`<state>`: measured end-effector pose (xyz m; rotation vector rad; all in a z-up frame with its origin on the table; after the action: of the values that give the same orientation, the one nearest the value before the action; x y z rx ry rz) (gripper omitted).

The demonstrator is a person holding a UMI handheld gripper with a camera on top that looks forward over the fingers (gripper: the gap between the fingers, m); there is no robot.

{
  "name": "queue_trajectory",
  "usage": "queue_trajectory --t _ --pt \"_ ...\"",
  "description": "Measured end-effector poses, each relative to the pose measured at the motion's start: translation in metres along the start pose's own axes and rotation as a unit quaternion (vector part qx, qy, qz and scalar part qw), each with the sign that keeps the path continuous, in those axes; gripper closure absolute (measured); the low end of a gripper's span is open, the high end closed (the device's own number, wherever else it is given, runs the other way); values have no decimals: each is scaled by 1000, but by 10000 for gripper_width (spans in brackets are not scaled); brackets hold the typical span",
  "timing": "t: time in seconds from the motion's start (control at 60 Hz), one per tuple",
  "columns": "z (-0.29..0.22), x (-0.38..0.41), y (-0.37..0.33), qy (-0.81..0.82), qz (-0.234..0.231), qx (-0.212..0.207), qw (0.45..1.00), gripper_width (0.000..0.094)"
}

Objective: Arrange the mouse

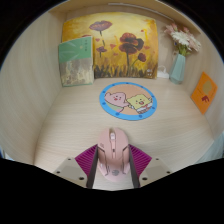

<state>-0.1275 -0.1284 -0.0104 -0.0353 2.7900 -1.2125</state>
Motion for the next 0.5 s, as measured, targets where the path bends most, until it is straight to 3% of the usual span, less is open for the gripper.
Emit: queue_trajectory --t 0.183,0.367,0.5 --pt "3 -1 0 -19 -10 26 999 581" --pt "2 0 -5 -3 -25 58 998 581" --pt "-84 -6 -44 -45 -24 0 999 579"
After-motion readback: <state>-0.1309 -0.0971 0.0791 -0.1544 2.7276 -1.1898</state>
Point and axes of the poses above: the point between the fingertips, and its own axes, seen from behind it with the camera up: x to the left, z down, y forward, the way the camera looks, the point moved 1 cm from there along -y, backward, against the way the camera looks, and after that the axes turned 8 degrees about -y, right-handed, at the moved point
